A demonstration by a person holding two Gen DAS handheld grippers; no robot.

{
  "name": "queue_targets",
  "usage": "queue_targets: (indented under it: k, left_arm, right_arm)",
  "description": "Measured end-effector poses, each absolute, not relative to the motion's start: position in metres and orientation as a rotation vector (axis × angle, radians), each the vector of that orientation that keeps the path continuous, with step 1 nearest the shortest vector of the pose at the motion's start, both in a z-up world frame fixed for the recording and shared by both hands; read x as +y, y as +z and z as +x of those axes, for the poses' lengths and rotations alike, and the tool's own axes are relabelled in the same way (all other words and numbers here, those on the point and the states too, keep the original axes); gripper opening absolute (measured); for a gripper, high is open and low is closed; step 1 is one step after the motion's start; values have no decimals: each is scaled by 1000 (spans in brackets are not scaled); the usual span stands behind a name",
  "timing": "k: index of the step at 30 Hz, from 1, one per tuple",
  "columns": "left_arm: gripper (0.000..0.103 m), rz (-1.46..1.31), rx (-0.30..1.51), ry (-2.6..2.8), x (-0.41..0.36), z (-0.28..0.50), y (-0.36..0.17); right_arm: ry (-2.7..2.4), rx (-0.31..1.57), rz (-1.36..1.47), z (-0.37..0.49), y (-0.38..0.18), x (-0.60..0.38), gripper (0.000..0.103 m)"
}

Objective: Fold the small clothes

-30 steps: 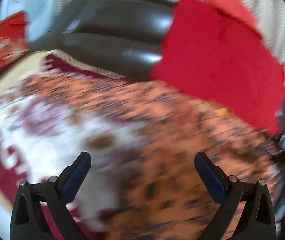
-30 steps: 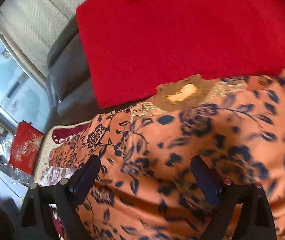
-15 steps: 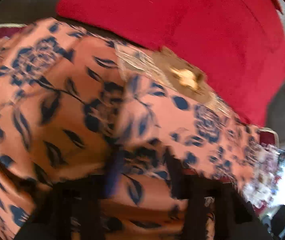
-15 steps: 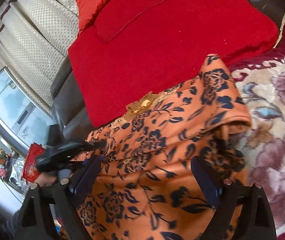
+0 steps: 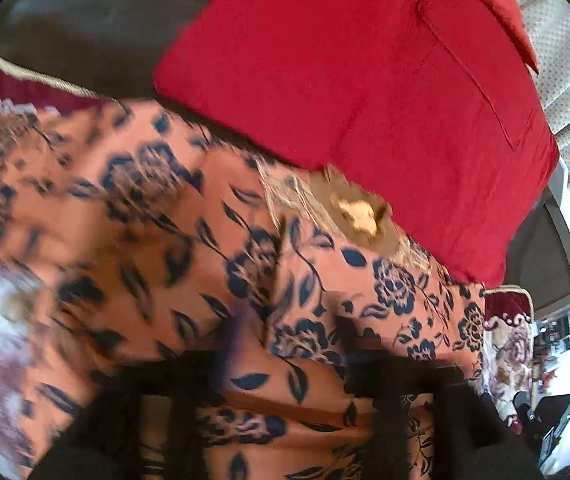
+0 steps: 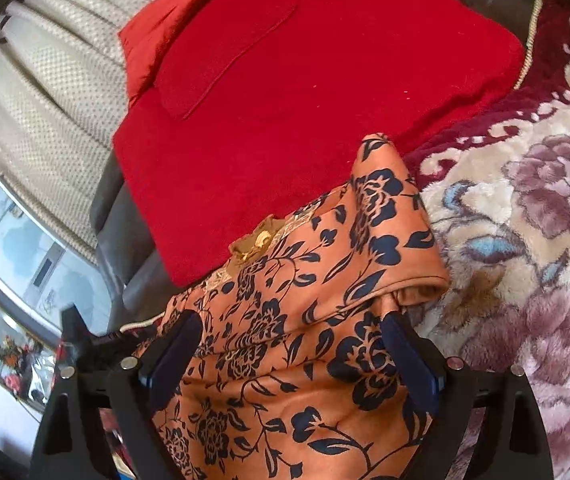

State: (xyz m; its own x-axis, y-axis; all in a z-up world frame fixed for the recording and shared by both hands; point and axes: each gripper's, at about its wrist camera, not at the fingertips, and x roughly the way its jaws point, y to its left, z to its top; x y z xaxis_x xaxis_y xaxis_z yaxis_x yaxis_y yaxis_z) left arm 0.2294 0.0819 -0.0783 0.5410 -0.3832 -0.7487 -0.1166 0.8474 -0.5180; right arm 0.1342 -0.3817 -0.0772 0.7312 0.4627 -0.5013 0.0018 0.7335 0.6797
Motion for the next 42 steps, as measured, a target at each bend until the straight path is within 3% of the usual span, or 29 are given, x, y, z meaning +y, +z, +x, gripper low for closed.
queue_targets:
  k: [1, 6, 8, 11, 13, 20, 27, 32, 35, 41, 42]
  left_arm:
    - [80, -555, 995, -172, 77, 231, -82]
    - [77, -482, 1096, -174, 48, 244, -104]
    - [44, -427, 1129, -159, 33, 249, -115]
    - [15, -351, 1155, -96, 28, 252, -120]
    - [7, -368, 1156, -98, 33, 253, -117]
    - [5, -316, 767, -9, 68, 209, -14]
    - [7, -293, 1030, -3, 67, 226, -111]
    - [7, -279, 1015, -8, 61, 222, -106]
    - [7, -274, 1001, -7, 58, 220, -102]
    - [5, -296, 993, 6, 77, 214, -110]
    - [5, -305, 990, -8, 78, 212, -108]
  right_arm:
    - [285, 714, 720, 133, -78, -381, 93]
    - [301, 739, 708, 128, -87, -372, 93]
    - [303, 737, 715, 128, -88, -372, 93]
    - [297, 728, 725, 126, -88, -374, 93]
    - [296, 728, 724, 125, -89, -374, 93]
    - [282, 719, 703, 128, -82, -381, 93]
    - [316, 691, 765, 167, -58, -394, 95]
    - [419, 735, 1018, 244, -82, -402, 97]
    - [268, 1007, 1046, 289, -136, -404, 96]
    - [386, 775, 1026, 280, -95, -403, 101]
    - [342, 815, 983, 287, -104, -402, 101]
